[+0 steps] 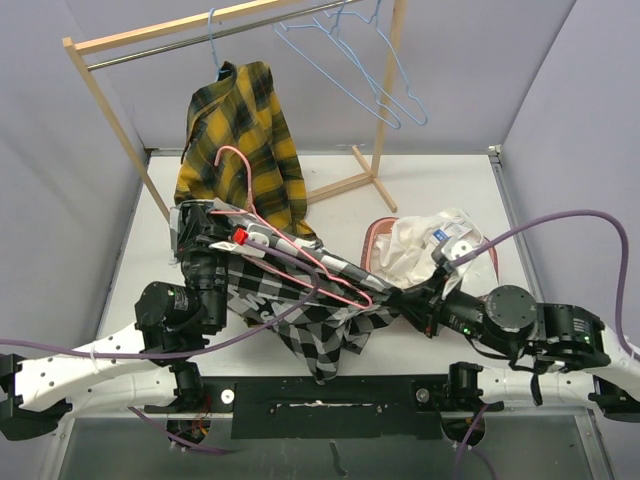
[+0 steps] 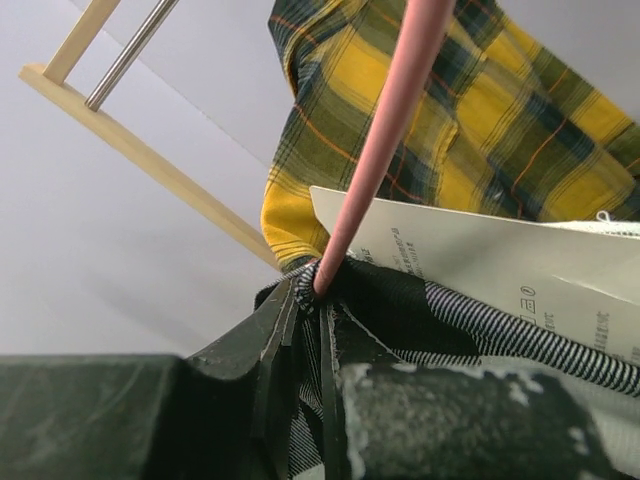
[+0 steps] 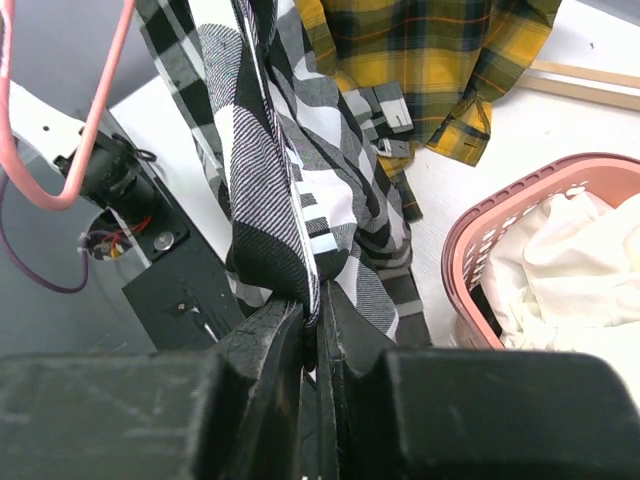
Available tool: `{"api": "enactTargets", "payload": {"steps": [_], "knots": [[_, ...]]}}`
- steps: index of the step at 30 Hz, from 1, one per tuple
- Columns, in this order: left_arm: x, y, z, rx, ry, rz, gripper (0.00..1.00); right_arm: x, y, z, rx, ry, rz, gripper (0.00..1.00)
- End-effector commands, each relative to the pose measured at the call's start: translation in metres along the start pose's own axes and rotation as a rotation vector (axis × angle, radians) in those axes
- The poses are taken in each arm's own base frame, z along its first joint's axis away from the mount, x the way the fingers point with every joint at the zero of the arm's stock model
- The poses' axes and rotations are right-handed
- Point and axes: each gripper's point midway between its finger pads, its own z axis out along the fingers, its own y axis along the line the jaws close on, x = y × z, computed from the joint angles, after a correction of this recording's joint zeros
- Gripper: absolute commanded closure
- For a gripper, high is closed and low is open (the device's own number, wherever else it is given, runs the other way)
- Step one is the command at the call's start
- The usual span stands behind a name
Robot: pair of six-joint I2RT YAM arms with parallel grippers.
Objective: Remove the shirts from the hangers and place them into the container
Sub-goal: Remove the shirt from the hanger.
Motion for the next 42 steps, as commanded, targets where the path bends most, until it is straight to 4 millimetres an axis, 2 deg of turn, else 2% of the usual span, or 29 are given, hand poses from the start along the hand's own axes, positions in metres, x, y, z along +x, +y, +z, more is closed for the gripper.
{"api": "enactTargets", "payload": {"steps": [1, 5, 8, 10, 15, 16, 18, 19, 23, 29, 34, 38, 42], "knots": [[-0.001, 0.026, 0.0, -0.046, 0.005, -0.14, 1.0, -0.013, -0.019, -0.024, 0.045, -0.081, 0.052, 1.0], [-0.005, 0.016, 0.001, -0.017, -0.004, -0.146, 1.0, -0.011, -0.013, -0.016, 0.031, -0.066, 0.043, 1.0], [-0.013, -0.002, 0.004, 0.032, -0.023, -0.169, 1.0, -0.008, -0.006, -0.005, 0.032, -0.017, 0.016, 0.85], [-0.023, -0.016, 0.007, 0.072, -0.047, -0.193, 1.0, -0.008, -0.005, -0.001, 0.037, 0.004, 0.001, 0.81], [-0.059, -0.053, 0.02, 0.136, -0.091, -0.168, 1.0, -0.008, -0.008, 0.001, 0.067, 0.01, -0.008, 0.82], [-0.065, -0.061, 0.022, 0.148, -0.099, -0.157, 1.0, -0.007, -0.008, 0.001, 0.062, 0.016, -0.008, 0.79], [-0.073, -0.069, 0.024, 0.163, -0.112, -0.147, 1.0, -0.005, -0.006, -0.002, 0.047, 0.025, -0.007, 0.64], [-0.074, -0.072, 0.024, 0.17, -0.117, -0.145, 1.0, -0.005, -0.005, -0.003, 0.034, 0.025, -0.004, 0.6], [-0.065, -0.077, 0.021, 0.2, -0.115, -0.172, 1.0, -0.007, 0.001, -0.015, -0.032, 0.01, 0.004, 0.55], [-0.048, -0.083, 0.014, 0.234, -0.1, -0.197, 1.0, -0.011, -0.008, -0.036, -0.027, -0.002, 0.023, 0.58], [-0.03, -0.103, 0.015, 0.221, -0.072, -0.093, 1.0, -0.015, -0.015, -0.037, 0.023, 0.018, 0.02, 0.59], [-0.02, -0.111, 0.016, 0.184, -0.033, -0.031, 1.0, -0.029, -0.009, -0.034, 0.003, -0.014, 0.006, 0.61], [-0.014, -0.111, 0.014, 0.174, -0.026, -0.026, 1.0, -0.045, 0.0, -0.034, -0.04, -0.064, -0.004, 0.62]]}}
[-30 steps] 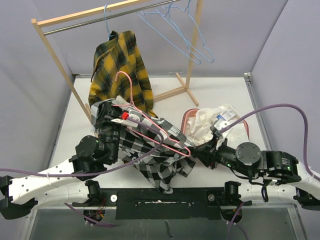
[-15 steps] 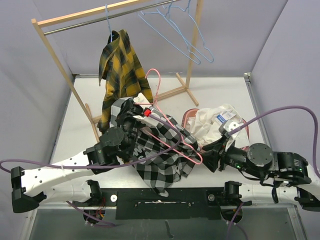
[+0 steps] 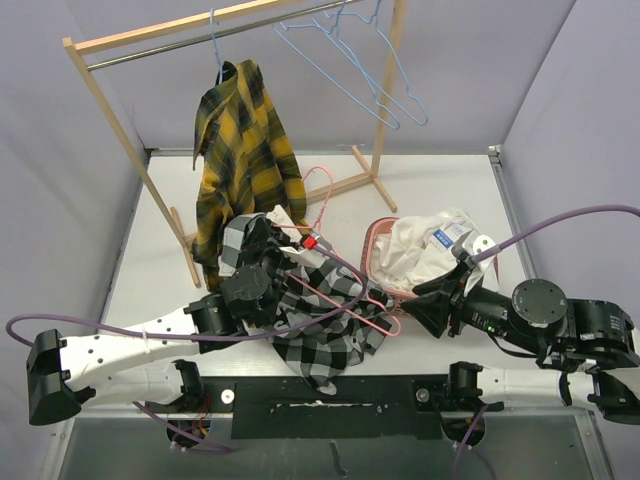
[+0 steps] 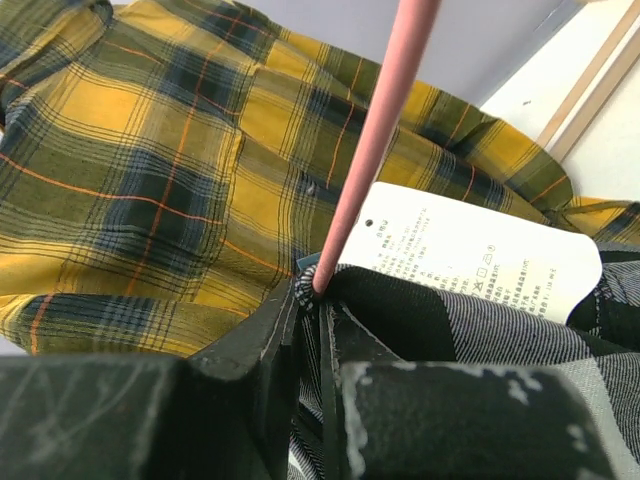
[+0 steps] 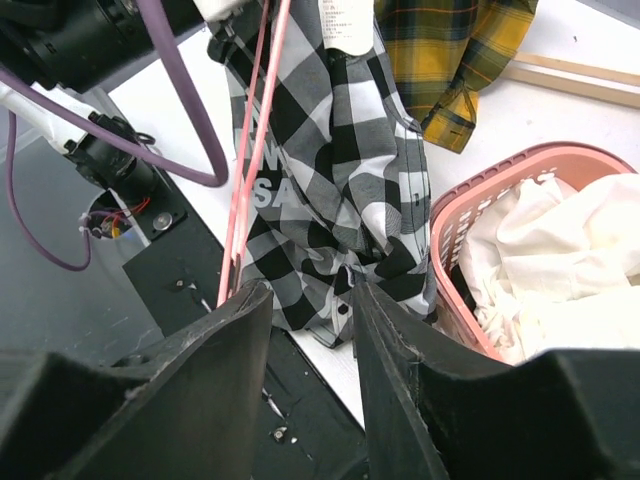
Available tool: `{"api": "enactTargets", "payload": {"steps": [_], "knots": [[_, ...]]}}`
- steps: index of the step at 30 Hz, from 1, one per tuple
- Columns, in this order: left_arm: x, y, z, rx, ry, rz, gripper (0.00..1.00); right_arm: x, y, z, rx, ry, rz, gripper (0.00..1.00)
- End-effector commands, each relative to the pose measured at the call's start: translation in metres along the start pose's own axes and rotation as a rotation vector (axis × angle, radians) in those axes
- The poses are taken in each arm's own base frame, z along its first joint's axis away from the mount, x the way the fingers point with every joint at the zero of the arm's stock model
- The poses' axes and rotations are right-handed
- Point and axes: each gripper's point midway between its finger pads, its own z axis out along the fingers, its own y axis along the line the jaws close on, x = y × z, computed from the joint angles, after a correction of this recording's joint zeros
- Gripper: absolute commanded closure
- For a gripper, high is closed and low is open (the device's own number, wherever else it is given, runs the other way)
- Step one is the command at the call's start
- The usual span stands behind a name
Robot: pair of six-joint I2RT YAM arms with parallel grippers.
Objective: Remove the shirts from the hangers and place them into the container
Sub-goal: Remove the shirt from the hanger.
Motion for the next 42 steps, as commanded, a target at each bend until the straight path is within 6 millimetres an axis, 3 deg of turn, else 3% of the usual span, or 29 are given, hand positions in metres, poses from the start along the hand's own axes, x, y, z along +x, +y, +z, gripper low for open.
{"api": "enactTargets", "payload": {"steps": [1, 5, 9, 18, 20, 24, 27, 32, 34, 36, 38, 42], "knots": [[-0.005, 0.025, -0.004, -0.079, -0.011, -0.108, 1.0, -0.034, 0.012, -0.002, -0.054, -0.102, -0.003, 0.62], [-0.005, 0.026, -0.003, -0.082, -0.009, -0.112, 1.0, -0.035, 0.025, 0.006, -0.097, -0.077, -0.02, 0.61], [-0.006, 0.026, -0.003, -0.08, -0.012, -0.119, 1.0, -0.022, 0.038, 0.025, -0.124, 0.0, -0.044, 0.58], [-0.007, 0.04, -0.008, -0.089, -0.039, -0.192, 1.0, -0.015, 0.042, 0.044, -0.111, 0.023, -0.055, 0.59], [-0.008, 0.04, -0.009, -0.085, -0.044, -0.204, 1.0, -0.014, 0.044, 0.046, -0.115, 0.03, -0.055, 0.64], [-0.009, 0.039, -0.009, -0.075, -0.05, -0.217, 1.0, -0.015, 0.041, 0.045, -0.098, 0.032, -0.046, 0.97], [-0.012, 0.036, -0.01, -0.041, -0.078, -0.254, 1.0, -0.021, 0.036, 0.038, -0.079, 0.004, -0.027, 1.0], [-0.029, 0.03, -0.029, 0.162, -0.233, -0.451, 0.63, -0.026, 0.019, 0.023, -0.015, -0.02, 0.004, 1.0], [-0.042, 0.033, -0.047, 0.265, -0.359, -0.548, 0.49, -0.027, 0.012, 0.015, 0.011, -0.025, 0.013, 1.0], [-0.059, 0.034, -0.078, 0.42, -0.549, -0.624, 0.36, -0.03, 0.005, 0.007, 0.033, -0.035, 0.019, 1.0], [-0.061, 0.053, -0.099, 0.425, -0.688, -0.736, 0.32, -0.033, -0.002, -0.002, 0.053, -0.048, 0.026, 1.0], [-0.04, 0.067, -0.095, 0.354, -0.649, -0.785, 0.38, -0.041, -0.015, -0.022, 0.087, -0.067, 0.049, 1.0]]}}
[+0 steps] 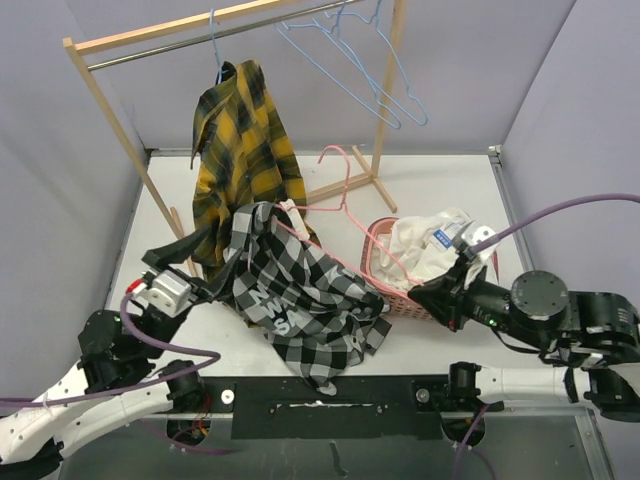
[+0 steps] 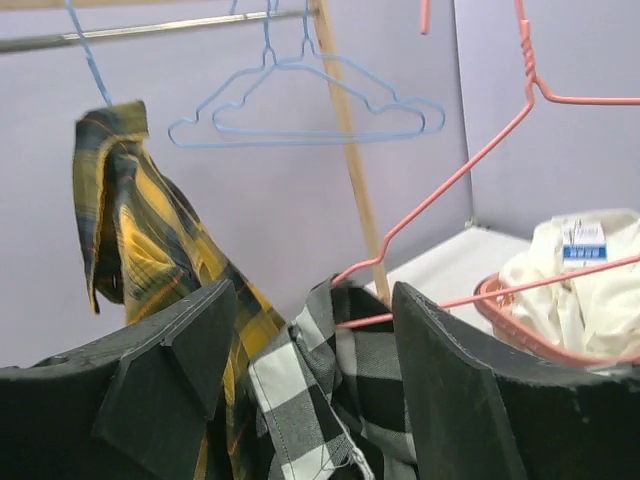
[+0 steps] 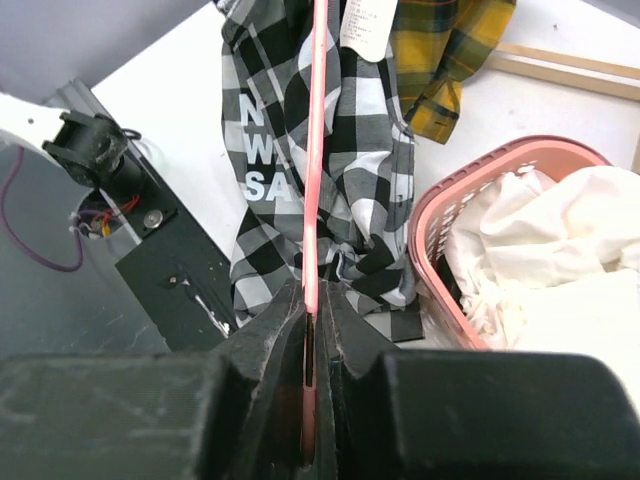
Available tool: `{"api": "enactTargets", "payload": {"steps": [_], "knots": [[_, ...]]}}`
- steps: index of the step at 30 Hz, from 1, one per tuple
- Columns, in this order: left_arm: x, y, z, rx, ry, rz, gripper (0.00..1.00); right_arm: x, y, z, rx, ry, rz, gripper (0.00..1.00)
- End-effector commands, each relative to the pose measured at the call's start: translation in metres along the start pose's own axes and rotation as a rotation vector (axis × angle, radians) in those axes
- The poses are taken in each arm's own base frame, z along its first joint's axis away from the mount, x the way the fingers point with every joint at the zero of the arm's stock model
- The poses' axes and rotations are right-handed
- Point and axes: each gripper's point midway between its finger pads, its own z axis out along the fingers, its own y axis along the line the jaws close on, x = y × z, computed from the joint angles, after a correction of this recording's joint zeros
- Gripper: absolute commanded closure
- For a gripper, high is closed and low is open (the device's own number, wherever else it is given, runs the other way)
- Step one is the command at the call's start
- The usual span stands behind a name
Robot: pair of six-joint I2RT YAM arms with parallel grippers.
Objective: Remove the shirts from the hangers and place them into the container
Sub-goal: Remove the shirt from the hanger, then place the hanger at the clothesline.
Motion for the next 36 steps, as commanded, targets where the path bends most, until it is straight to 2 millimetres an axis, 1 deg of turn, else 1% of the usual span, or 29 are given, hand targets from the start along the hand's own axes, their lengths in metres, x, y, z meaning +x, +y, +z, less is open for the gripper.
{"api": "enactTargets", "payload": {"steps": [1, 3, 5, 6, 8, 12, 15, 17, 21, 23, 25, 28, 31, 34, 36], "knots": [[-0.006, -0.011, -0.003, 0.075, -0.045, -0.099, 0.39, -0.032, -0.019, -0.032, 0.055, -0.112, 0.074, 1.0], [0.006, -0.01, -0.001, 0.059, -0.002, -0.086, 0.41, -0.032, -0.027, -0.043, 0.079, -0.095, 0.079, 1.0], [0.015, -0.01, 0.002, 0.05, 0.039, -0.079, 0.42, -0.035, -0.033, -0.048, 0.107, -0.096, 0.087, 1.0], [0.02, -0.009, 0.005, 0.04, 0.058, -0.077, 0.43, -0.038, -0.034, -0.049, 0.114, -0.105, 0.085, 1.0], [0.026, -0.005, 0.008, 0.01, 0.085, -0.073, 0.44, -0.044, -0.035, -0.043, 0.142, -0.11, 0.066, 1.0], [0.041, -0.004, 0.011, -0.016, 0.135, -0.062, 0.47, -0.057, -0.039, -0.018, 0.244, -0.102, -0.025, 1.0], [0.046, -0.005, 0.01, -0.021, 0.15, -0.074, 0.47, -0.076, -0.04, 0.002, 0.331, -0.112, -0.109, 1.0], [0.049, -0.004, 0.01, -0.03, 0.155, -0.078, 0.47, -0.091, -0.04, 0.011, 0.378, -0.13, -0.149, 1.0], [0.051, -0.005, 0.01, -0.034, 0.163, -0.081, 0.48, -0.116, -0.022, 0.029, 0.339, -0.152, -0.205, 1.0], [0.053, -0.004, 0.011, -0.037, 0.168, -0.081, 0.48, -0.121, -0.017, 0.041, 0.343, -0.134, -0.234, 1.0], [0.054, -0.006, 0.011, -0.033, 0.172, -0.083, 0.48, -0.124, -0.018, 0.052, 0.352, -0.115, -0.249, 1.0], [0.055, -0.008, 0.012, -0.027, 0.179, -0.084, 0.49, -0.126, -0.031, 0.072, 0.358, -0.079, -0.239, 1.0], [0.056, -0.008, 0.012, -0.029, 0.18, -0.085, 0.49, -0.13, -0.054, 0.089, 0.332, -0.073, -0.189, 1.0], [0.056, -0.007, 0.012, -0.033, 0.181, -0.086, 0.49, -0.138, -0.07, 0.098, 0.313, -0.1, -0.169, 1.0], [0.058, -0.007, 0.012, -0.032, 0.185, -0.085, 0.49, -0.147, -0.075, 0.103, 0.299, -0.129, -0.172, 1.0]]}}
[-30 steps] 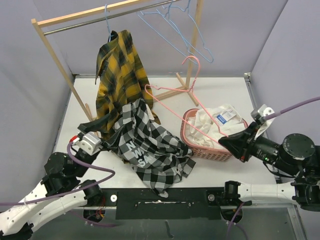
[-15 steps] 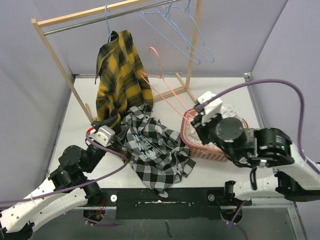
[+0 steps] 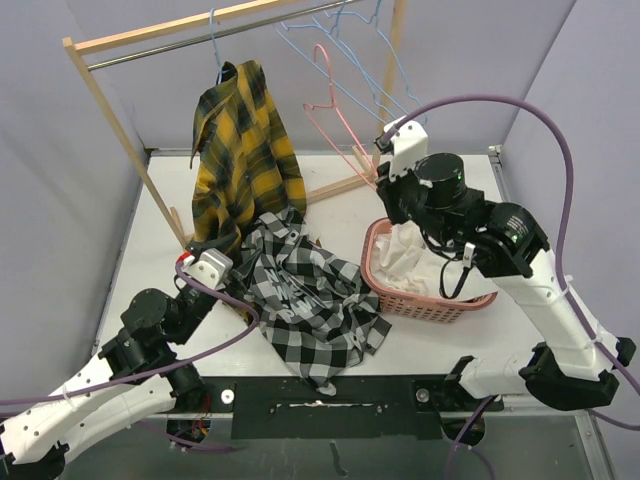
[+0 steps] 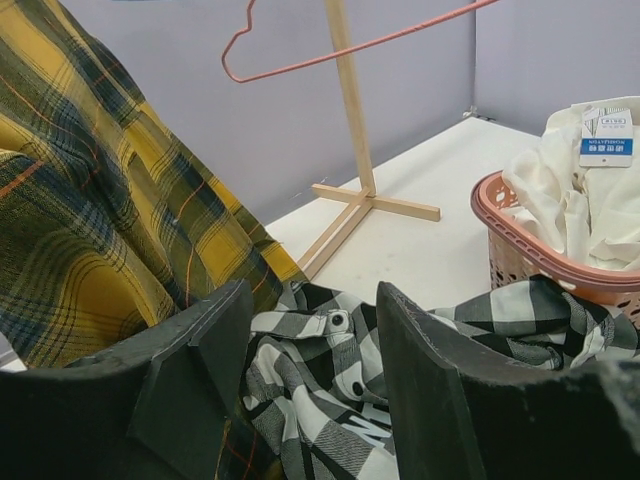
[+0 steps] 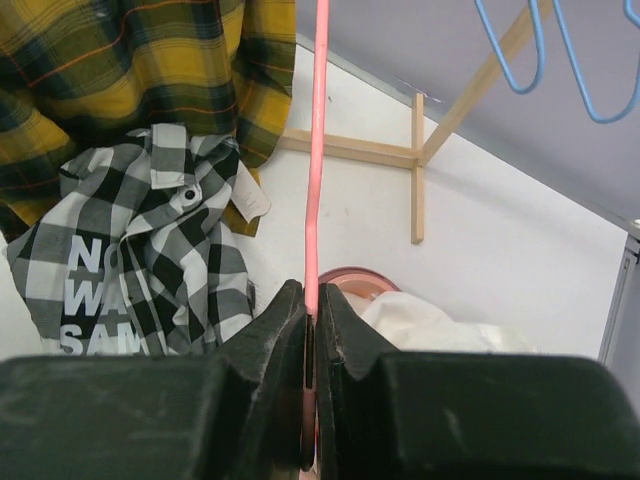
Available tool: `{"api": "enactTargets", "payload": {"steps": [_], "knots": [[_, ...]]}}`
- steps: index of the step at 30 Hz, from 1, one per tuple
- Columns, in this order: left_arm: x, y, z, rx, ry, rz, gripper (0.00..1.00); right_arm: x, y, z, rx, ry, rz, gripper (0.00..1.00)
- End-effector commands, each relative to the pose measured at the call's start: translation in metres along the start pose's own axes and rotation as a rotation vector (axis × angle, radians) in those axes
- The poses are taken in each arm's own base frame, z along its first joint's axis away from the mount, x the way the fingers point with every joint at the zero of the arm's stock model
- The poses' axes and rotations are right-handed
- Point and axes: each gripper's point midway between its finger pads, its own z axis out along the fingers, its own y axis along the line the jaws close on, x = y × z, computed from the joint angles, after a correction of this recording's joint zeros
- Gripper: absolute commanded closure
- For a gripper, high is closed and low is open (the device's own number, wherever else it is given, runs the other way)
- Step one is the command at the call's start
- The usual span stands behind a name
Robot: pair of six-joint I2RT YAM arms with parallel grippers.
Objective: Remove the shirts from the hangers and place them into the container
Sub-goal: Place the hanger at the clothesline.
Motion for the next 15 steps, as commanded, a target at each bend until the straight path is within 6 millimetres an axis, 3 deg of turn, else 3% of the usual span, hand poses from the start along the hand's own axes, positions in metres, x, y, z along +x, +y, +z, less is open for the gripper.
{"api": "enactTargets", "payload": {"steps": [1, 8, 15], "knots": [[-0.01, 0.004, 0.002, -0.023, -0.03, -0.028, 0.49, -0.047, 0.005, 0.004, -0.128, -0.176, 0.029, 1.0], [-0.008, 0.004, 0.004, -0.025, -0.019, -0.025, 0.5, -0.076, -0.004, 0.033, -0.162, -0.224, 0.056, 1.0], [-0.008, 0.004, 0.003, -0.027, -0.021, -0.03, 0.51, -0.102, -0.024, 0.042, -0.147, -0.289, 0.085, 1.0]]}}
